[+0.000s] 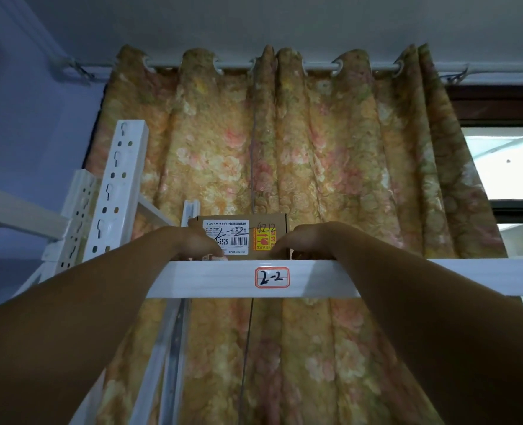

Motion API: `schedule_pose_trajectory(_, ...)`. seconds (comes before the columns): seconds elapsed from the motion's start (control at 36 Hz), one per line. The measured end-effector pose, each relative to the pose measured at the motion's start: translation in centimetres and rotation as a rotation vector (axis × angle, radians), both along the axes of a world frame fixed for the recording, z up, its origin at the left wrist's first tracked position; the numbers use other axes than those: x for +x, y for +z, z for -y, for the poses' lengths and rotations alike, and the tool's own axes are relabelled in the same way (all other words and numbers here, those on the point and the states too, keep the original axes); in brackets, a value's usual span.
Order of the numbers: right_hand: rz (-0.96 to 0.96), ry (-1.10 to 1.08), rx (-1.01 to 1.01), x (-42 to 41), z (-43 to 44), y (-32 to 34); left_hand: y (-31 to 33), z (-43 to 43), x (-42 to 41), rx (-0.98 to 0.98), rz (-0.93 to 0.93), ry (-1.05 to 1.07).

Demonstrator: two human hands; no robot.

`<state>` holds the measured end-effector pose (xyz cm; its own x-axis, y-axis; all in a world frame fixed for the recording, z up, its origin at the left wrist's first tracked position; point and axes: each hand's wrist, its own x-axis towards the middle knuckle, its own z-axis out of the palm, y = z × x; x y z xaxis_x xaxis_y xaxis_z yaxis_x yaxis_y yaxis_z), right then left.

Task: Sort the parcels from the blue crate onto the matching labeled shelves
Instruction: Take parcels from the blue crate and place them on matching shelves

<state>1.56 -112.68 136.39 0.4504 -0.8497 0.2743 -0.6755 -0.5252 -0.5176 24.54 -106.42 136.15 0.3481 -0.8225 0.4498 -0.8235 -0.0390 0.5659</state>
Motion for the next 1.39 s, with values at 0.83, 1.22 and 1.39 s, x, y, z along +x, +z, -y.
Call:
schedule_pose_trajectory(0.83,-0.456,-0.206,-0.532,-30.2,-15.1,-14.6,-13.7,-17.3,-33.3,0.158,0.533,0.216)
schedule_pose_trajectory(1.22,-0.511,-0.245,-0.295,-42.4,-23.8,-22.5,-22.6,-21.3,-48.4,0.308,0.593,0.139)
schedule_pose_trajectory(1.39,-0.528,-0.24,-0.261,-46.4,-28.9,-25.5,-25.4,-25.8,-52.5,0.353,0.535,0.086)
